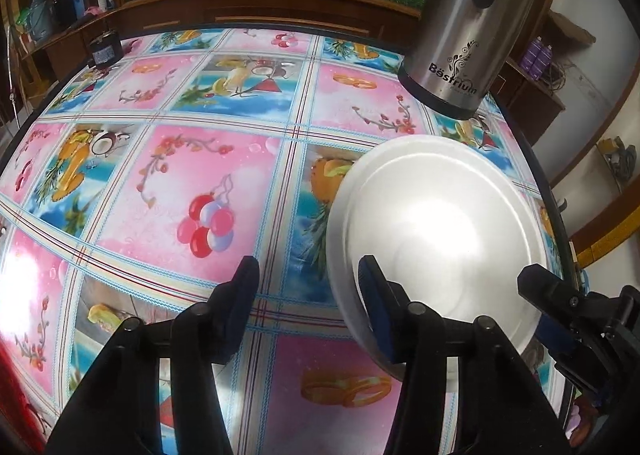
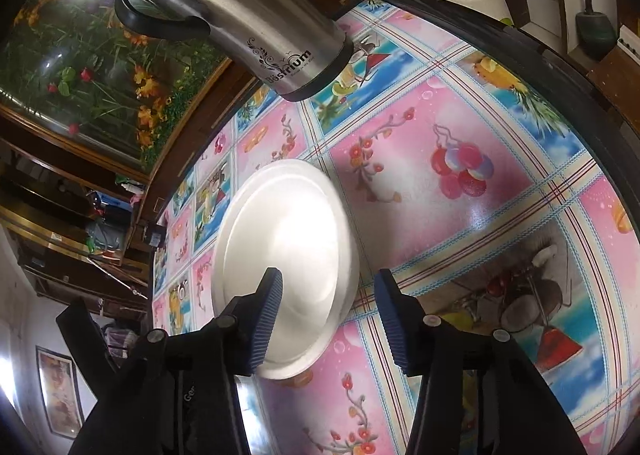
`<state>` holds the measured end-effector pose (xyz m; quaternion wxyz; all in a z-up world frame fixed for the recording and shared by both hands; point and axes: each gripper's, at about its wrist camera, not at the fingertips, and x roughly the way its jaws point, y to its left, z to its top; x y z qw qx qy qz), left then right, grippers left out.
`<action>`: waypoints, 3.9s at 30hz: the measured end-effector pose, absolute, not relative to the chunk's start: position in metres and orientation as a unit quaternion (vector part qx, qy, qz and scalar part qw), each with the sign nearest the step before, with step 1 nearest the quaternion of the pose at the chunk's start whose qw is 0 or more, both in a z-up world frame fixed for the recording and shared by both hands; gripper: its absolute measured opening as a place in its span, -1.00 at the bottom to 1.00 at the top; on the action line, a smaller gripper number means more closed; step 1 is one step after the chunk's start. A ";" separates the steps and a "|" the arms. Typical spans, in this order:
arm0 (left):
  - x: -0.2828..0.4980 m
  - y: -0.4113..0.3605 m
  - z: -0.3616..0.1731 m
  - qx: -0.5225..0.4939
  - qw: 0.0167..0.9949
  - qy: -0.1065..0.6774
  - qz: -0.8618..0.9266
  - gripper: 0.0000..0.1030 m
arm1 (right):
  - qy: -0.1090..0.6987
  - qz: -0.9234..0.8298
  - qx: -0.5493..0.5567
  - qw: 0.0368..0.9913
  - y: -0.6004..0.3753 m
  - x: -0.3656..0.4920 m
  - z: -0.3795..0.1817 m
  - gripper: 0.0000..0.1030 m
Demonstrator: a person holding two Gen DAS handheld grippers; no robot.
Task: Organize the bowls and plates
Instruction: 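Grasp the rim of the white foam bowl with both grippers, then lift and carry the white foam bowl with both grippers to the stack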
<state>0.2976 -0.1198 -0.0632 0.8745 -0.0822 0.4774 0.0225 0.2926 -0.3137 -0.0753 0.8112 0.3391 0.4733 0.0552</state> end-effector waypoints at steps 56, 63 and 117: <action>0.161 -0.122 -0.052 -0.015 0.899 0.437 -0.013 -0.71 | 0.458 0.047 0.290 0.839 -0.286 0.159 -0.074 -0.80; 0.144 -0.112 -0.052 -0.024 0.901 0.434 -0.013 -0.72 | 0.458 0.049 0.283 0.841 -0.275 0.142 -0.076 -0.80; 0.046 0.011 -0.005 -0.087 0.910 0.403 0.036 -0.71 | 0.443 0.161 0.192 0.861 -0.155 0.078 -0.021 -0.81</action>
